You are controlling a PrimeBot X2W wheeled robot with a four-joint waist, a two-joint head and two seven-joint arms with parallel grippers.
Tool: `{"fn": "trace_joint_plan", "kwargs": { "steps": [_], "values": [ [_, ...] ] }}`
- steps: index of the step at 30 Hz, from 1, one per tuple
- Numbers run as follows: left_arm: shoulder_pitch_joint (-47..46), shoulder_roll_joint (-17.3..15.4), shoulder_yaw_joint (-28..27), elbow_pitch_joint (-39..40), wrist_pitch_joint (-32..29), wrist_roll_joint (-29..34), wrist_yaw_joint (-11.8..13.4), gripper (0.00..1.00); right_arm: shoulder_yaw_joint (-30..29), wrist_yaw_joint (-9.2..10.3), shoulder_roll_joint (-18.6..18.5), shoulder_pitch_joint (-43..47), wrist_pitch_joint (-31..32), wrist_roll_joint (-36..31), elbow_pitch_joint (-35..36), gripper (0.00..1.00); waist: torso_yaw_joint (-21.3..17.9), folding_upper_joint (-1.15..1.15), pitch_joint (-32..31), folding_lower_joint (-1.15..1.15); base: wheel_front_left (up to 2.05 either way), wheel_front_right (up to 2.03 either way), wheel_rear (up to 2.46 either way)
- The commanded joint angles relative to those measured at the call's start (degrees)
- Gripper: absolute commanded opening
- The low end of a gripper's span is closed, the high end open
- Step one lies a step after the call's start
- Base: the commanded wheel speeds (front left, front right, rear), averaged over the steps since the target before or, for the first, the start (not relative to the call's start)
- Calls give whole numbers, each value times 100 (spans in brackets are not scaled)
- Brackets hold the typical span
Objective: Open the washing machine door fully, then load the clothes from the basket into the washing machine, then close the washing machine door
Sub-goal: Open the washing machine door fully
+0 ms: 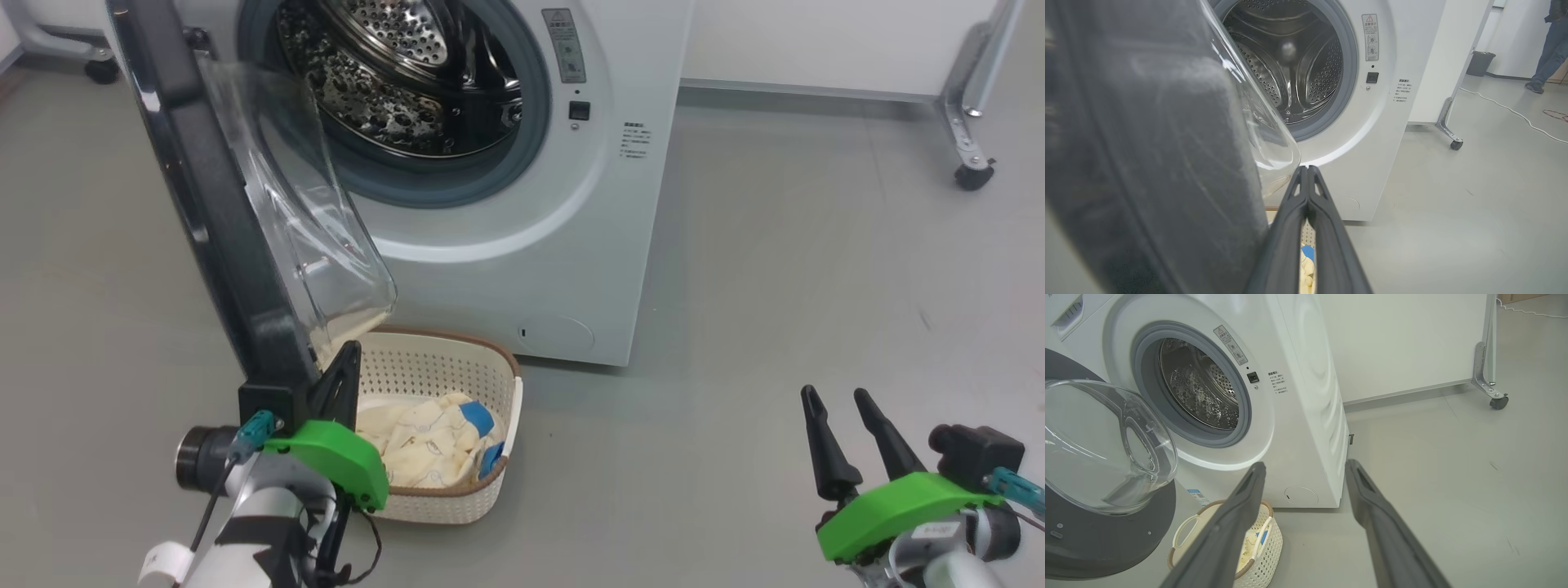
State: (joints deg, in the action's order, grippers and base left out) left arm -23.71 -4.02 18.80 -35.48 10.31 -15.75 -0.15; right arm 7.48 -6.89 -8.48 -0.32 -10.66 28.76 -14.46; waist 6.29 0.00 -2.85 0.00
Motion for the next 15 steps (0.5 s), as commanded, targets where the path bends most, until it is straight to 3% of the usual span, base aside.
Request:
{"fn": "trace_joint_plan", "kwargs": {
  "steps": [1,15],
  "values": [
    [-306,-233,-280,156,47,-55,91,0,112,-59,-44,-272,-48,24,179,100,220,0,21,0,0,0,0],
    [-184,-326,-281,332,22,-151,178,0,195,-59,-34,-327,-77,45,144,100,1052,0,107,0,0,0,0]
  ]
}}
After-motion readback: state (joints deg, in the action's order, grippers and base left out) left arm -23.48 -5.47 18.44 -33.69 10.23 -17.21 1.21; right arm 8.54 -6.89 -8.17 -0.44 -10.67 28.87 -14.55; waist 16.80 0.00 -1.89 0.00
